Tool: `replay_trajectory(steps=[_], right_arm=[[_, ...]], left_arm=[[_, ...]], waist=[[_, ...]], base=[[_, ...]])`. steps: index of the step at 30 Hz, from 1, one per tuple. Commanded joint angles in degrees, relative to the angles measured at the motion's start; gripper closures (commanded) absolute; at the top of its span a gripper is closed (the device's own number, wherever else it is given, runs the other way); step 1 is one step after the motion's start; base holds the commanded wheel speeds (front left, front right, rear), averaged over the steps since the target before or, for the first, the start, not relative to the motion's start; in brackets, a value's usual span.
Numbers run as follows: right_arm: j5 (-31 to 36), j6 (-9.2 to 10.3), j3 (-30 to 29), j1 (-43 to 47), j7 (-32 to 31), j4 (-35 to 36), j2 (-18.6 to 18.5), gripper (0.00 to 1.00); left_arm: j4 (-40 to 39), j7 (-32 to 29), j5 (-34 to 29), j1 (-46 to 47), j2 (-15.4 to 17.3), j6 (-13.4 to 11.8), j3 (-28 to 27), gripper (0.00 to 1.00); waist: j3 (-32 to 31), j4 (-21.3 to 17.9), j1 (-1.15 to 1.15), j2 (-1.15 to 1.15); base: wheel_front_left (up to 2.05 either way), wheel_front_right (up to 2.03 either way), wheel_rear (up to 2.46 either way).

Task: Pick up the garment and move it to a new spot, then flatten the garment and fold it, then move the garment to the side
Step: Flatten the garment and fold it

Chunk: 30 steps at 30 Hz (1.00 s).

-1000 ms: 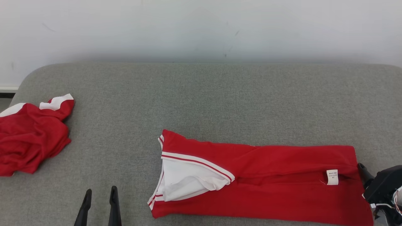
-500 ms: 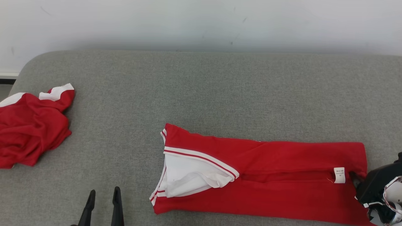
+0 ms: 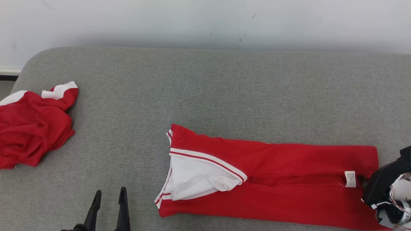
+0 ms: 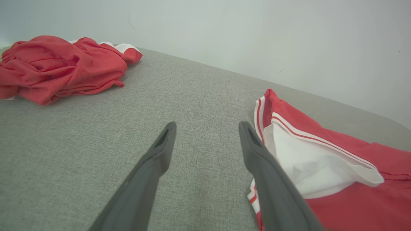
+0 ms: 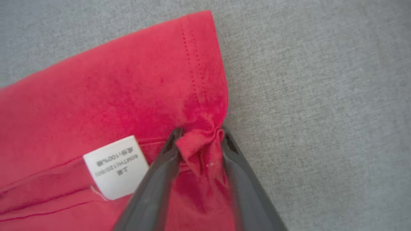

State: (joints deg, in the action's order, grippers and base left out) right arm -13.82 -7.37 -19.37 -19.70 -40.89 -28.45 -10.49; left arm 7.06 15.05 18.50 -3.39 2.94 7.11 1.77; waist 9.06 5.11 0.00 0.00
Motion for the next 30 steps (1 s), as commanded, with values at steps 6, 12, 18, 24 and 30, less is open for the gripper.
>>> replay_trajectory(steps=[6, 12, 18, 24, 30], right_arm=[[0.93, -0.02, -2.23, 1.0, 2.94, 0.0, -1.42, 1.0], [4.82, -0.04, -9.28, 0.85, 5.77, 2.36, -3.23, 1.0], [9.07, -0.04, -12.92, 2.01, 5.87, 5.27, -5.45, 1.0], [6.84, -0.05, -10.05, 3.0, 3.24, 9.56, -3.8, 1.0], [-0.11, -0.05, -0.86, 5.44, -2.4, 17.76, -0.7, 1.0]], left_arm=[[0.58, 0.15, -0.05, 0.07, -0.09, 0.08, -0.54, 0.0], [1.2, 0.15, 0.6, -0.76, -0.09, 0.02, -0.78, 0.0], [1.08, 0.15, 0.56, -0.99, -0.07, 0.01, -0.26, 0.0], [0.88, 0.15, 0.69, -1.4, -0.07, -0.29, -0.18, 0.0], [1.07, 0.15, 1.14, -1.82, -0.08, -0.28, 0.65, 0.0]], waist=[[-0.41, -0.27, 0.0, 0.0], [-1.09, -0.55, 0.0, 0.0], [-1.99, -0.79, 0.0, 0.0], [-2.53, -1.23, 0.0, 0.0], [-3.61, -0.97, 0.0, 0.0]], base=[[0.0, 0.0, 0.0], [0.0, 0.0, 0.0], [0.0, 0.0, 0.0], [0.0, 0.0, 0.0], [0.0, 0.0, 0.0]])
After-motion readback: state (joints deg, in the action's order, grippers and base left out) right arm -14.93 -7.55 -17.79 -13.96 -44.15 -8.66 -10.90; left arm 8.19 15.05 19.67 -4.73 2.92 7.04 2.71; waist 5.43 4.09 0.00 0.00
